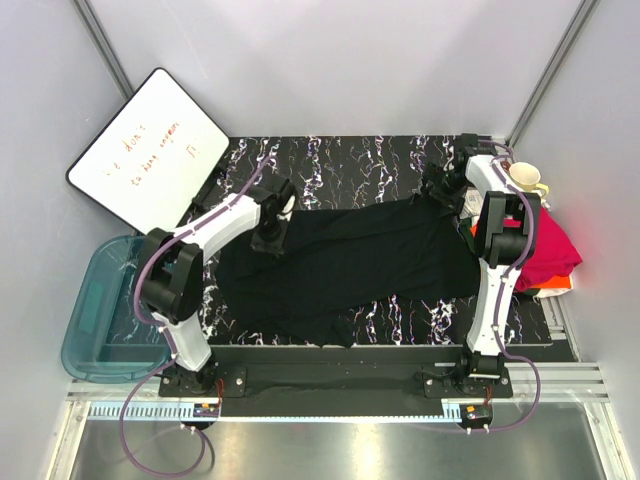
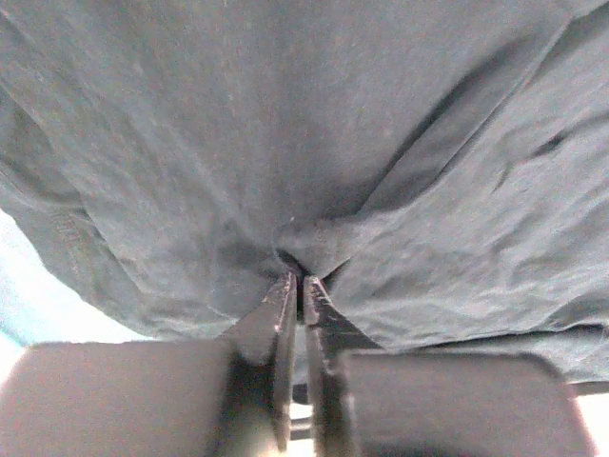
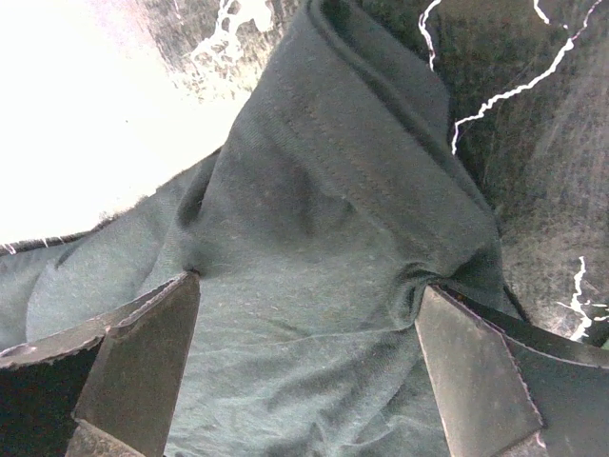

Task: Fold and stack the t-shirts
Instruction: Fold the flattened tshirt in 1/3 of the way

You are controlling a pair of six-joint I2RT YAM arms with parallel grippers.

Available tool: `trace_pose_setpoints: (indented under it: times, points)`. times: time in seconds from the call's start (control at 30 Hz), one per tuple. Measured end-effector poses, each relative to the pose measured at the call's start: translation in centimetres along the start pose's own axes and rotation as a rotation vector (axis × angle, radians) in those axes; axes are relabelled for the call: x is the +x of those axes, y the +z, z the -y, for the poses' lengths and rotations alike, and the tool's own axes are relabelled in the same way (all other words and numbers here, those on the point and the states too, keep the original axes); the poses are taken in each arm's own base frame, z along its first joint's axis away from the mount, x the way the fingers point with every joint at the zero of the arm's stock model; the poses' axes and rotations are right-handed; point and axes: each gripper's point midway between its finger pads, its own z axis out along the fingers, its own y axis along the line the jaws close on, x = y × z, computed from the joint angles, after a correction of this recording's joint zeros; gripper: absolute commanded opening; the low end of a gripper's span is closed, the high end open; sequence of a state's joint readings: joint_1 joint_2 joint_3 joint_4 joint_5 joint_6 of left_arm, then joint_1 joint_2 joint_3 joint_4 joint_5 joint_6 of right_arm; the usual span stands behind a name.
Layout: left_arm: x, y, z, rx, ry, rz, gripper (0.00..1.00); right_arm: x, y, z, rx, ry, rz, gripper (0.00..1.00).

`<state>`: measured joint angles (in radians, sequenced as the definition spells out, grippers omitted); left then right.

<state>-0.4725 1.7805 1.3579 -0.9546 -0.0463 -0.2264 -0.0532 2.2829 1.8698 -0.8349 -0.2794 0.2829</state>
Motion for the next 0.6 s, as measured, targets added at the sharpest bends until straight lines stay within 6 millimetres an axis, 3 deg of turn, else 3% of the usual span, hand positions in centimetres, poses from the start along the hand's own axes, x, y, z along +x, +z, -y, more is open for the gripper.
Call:
trace_pose_setpoints:
  times: [0.1,0.13,0.3,0.33,0.37,0.4,0.43,0.5,0.6]
  points:
    - [1.5,0.3,-0.2,-0.024,0.017,-0.045,0.89,0.1,-0.2,0.1,0.002,-0.012,-0.003,1.0]
    - [2.0,0.4,-0.3,-0.033,0.018,-0.056,0.96,0.2,-0.3,0.2,0.008,-0.02,-0.007,1.0]
    - [2.0,-0.6,-1.0,-0.08,0.014,-0.029,0.98,0.4,-2.2,0.0,0.005,-0.051,0.0,1.0]
    - [1.7,-1.0,-1.2,-0.088,0.013,-0.016,0.93,0.3,-2.7,-0.2,-0.001,-0.057,0.008,1.0]
    - [1.1,-1.3,-1.2,-0.093,0.012,0.002,0.82,0.1,-3.5,-0.6,-0.009,-0.065,0.022,1.0]
    - [0.7,-1.5,-1.2,-0.096,0.01,0.014,0.61,-0.1,-4.2,-0.9,-0.016,-0.076,0.038,1.0]
    - [-0.1,-1.8,-1.2,-0.101,0.008,0.031,0.03,-0.3,-4.8,-1.4,-0.025,-0.089,0.052,1.0]
    - [-2.2,-2.2,-1.1,-0.107,-0.003,0.07,0.0,-0.6,-5.9,-2.1,-0.039,-0.109,0.074,0.95]
    - [-5.6,-1.8,-1.0,-0.106,-0.02,0.113,0.0,-0.7,-6.2,-2.9,-0.047,-0.145,0.087,0.0]
